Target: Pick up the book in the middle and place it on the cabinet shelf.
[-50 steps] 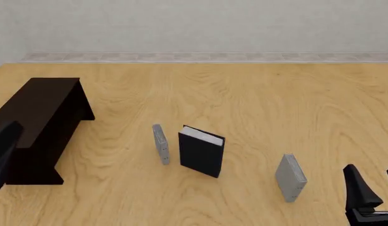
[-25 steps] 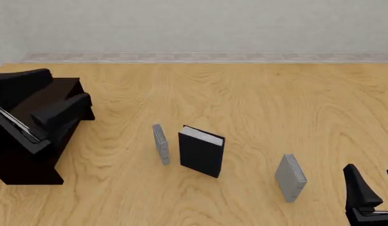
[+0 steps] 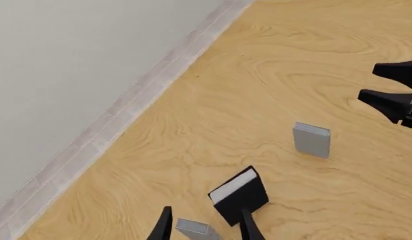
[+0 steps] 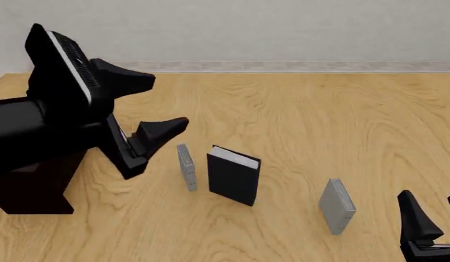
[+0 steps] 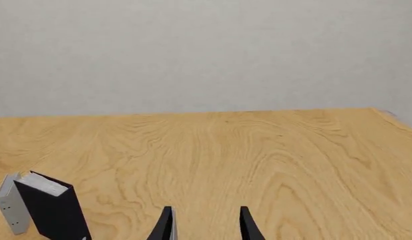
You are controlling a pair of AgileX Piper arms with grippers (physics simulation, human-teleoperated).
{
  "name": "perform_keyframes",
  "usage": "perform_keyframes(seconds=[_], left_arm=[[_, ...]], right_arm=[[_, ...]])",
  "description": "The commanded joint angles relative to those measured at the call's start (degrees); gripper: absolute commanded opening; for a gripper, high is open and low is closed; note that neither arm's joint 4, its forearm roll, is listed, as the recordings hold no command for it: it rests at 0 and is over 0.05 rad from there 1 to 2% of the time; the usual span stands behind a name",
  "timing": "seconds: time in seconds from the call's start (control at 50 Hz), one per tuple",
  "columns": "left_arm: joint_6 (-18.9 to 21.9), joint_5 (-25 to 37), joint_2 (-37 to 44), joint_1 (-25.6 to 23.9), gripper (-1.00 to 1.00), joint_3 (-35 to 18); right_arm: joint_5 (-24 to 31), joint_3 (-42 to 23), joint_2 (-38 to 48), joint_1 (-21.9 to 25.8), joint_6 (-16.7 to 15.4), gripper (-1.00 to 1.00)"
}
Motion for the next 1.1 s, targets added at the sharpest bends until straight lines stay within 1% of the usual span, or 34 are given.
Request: perform_keyframes(seconds=[0.02,0.04,0.08,0.1,0.14,0.18,0.24,0.26,0.32,0.34,0.36,0.42,0.44,0.48,0.52,0.54,0.58,0.64,0.7,0.76,0.8,0.84,0.86,0.88,0.94,0.96,0.98,1.0,1.06,1.1], left_arm=[[5.36,7.68,8.28,-4.6,1.0,-8.25],[6.01,8.29,9.06,-4.47,1.0,-8.84],[6.04,8.85,9.5,-4.65,1.0,-9.46],[6.18,9.72,9.81,-5.55,1.0,-10.44],[6.17,11.28,10.79,-5.77,1.0,-11.99],[7.52,12.99,11.62,-6.47,1.0,-13.22],[7.21,14.37,12.23,-7.51,1.0,-14.28],[7.58,15.79,13.28,-7.96,1.0,-15.6],[8.73,16.21,14.22,-8.11,1.0,-16.29],[8.49,16.64,14.68,-8.41,1.0,-16.67],[9.57,16.71,15.22,-8.42,1.0,-16.92],[8.91,17.61,17.15,-8.33,1.0,-19.69],[9.18,18.44,17.95,-9.11,1.0,-20.15],[10.71,18.89,18.74,-9.7,1.0,-20.51],[11.01,19.19,19.33,-9.62,1.0,-20.67],[12.46,19.83,20.52,-9.93,1.0,-20.41],[13.0,20.11,20.66,-10.37,1.0,-20.28],[13.47,21.18,22.93,-9.93,1.0,-23.01],[14.46,21.28,24.08,-9.58,1.0,-24.08],[13.91,21.02,24.64,-9.75,1.0,-24.41],[14.03,20.78,24.84,-10.79,1.0,-22.62],[15.39,20.49,25.46,-10.24,1.0,-20.82],[16.88,19.99,25.61,-9.76,1.0,-19.6],[17.23,20.01,25.88,-9.53,1.0,-19.27],[17.26,21.0,26.7,-9.56,1.0,-19.47],[16.91,21.33,26.74,-9.78,1.0,-20.13],[15.95,21.44,27.17,-9.61,1.0,-21.85],[16.19,21.37,27.49,-9.36,1.0,-22.27],[17.81,21.9,28.29,-8.85,1.0,-21.12],[17.91,22.43,28.59,-8.9,1.0,-20.83]], right_arm=[[0.18,-0.01,-0.15,0.01,0.03,1.0],[0.16,-0.01,-0.11,0.02,0.01,1.0],[0.14,-0.01,-0.08,0.01,-0.02,1.0],[0.09,-0.01,-0.02,0.01,-0.07,1.0],[0.06,0.0,0.02,0.02,-0.09,1.0],[0.01,0.0,0.06,0.02,-0.08,1.0],[0.01,0.0,0.07,0.03,-0.09,1.0],[-0.02,0.0,0.08,0.01,-0.04,1.0],[-0.05,0.0,0.13,0.0,-0.07,1.0],[-0.05,0.0,0.14,0.0,-0.07,1.0],[-0.07,0.0,0.15,0.01,-0.07,1.0],[-0.13,0.0,0.2,-0.02,0.05,1.0],[-0.16,0.0,0.24,-0.02,0.04,1.0],[-0.24,0.01,0.38,-0.02,0.02,1.0],[-0.28,0.01,0.42,-0.03,0.05,1.0],[-0.29,0.01,0.47,-0.03,0.07,1.0],[-0.3,0.01,0.48,-0.03,0.09,1.0],[-0.22,0.01,0.4,-0.04,0.11,1.0],[-0.26,0.01,0.44,-0.12,0.34,1.0],[-0.37,0.01,0.57,-0.14,0.43,1.0],[-0.47,0.01,0.73,-0.15,0.39,1.0],[-0.53,0.01,0.82,-0.08,0.27,1.0],[-0.54,0.01,0.83,-0.08,0.3,1.0],[-0.53,0.01,0.81,-0.09,0.34,1.0],[-0.52,0.01,0.81,-0.11,0.41,1.0],[-0.52,0.01,0.81,-0.11,0.38,1.0],[-0.55,0.01,0.86,-0.1,0.35,1.0],[-0.55,0.01,0.86,-0.1,0.36,1.0],[-0.53,0.01,0.81,-0.11,0.36,1.0],[-0.53,0.01,0.81,-0.1,0.31,1.0]])
